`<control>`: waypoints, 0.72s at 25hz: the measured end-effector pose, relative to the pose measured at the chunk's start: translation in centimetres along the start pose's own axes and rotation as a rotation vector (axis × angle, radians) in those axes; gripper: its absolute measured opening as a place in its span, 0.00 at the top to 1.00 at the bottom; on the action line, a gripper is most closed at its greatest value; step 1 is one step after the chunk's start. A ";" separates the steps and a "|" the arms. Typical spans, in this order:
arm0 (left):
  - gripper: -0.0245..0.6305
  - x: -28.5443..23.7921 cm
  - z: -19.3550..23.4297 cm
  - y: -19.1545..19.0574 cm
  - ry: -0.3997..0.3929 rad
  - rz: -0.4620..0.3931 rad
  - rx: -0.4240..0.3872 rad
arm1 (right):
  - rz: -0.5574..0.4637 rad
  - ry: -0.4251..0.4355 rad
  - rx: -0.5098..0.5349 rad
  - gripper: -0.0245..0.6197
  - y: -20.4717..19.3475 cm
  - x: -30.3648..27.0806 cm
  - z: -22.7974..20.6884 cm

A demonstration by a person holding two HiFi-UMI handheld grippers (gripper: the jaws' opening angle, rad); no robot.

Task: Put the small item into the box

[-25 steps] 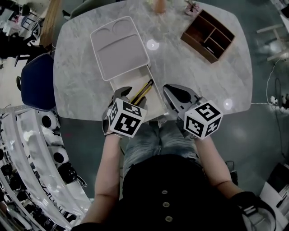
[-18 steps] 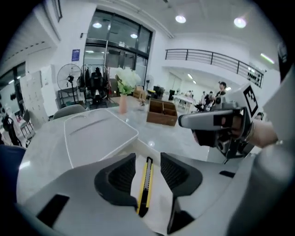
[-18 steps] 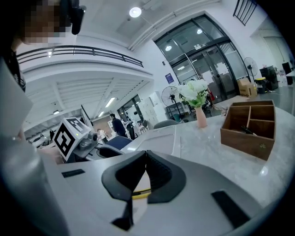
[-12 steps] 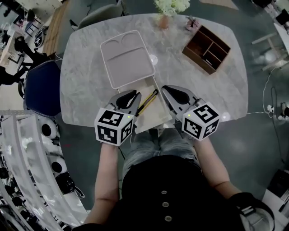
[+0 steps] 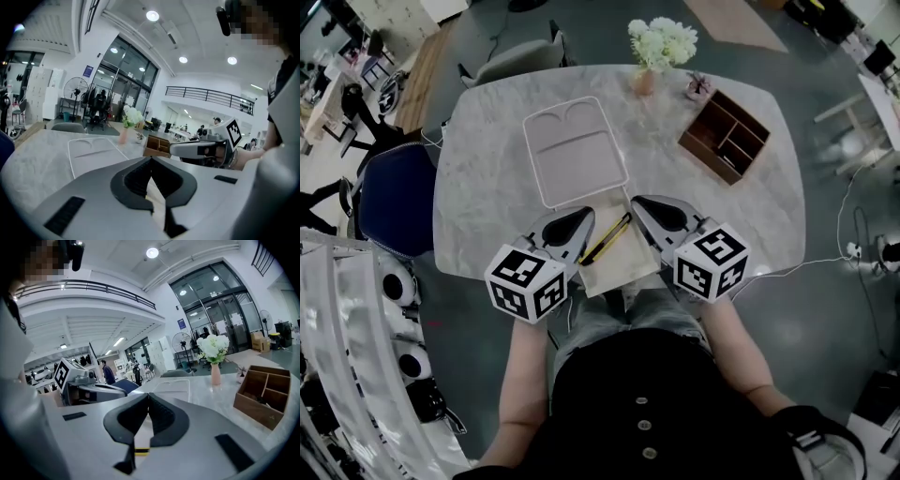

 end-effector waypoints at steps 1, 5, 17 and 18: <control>0.94 0.2 0.0 0.3 -0.004 -0.016 0.008 | 0.000 0.001 0.006 0.96 0.2 -0.1 0.1; 0.94 0.8 -0.3 1.3 0.005 -0.052 -0.001 | 0.010 0.004 0.024 0.96 0.8 -0.2 0.4; 0.94 1.5 -1.6 2.5 0.023 -0.126 -0.012 | -0.107 0.051 0.072 0.96 3.4 0.4 1.7; 0.94 1.5 -1.7 2.5 0.026 -0.130 -0.014 | -0.115 0.056 0.073 0.96 3.5 0.4 1.9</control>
Point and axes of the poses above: the fingertips, and each gripper's own axes: x backward along the fingers, z to its left, y out of its top, the point moved 2 cm from there along x, backward along the fingers, and after that the axes turned 3 degrees about x, right-handed, at the moved point
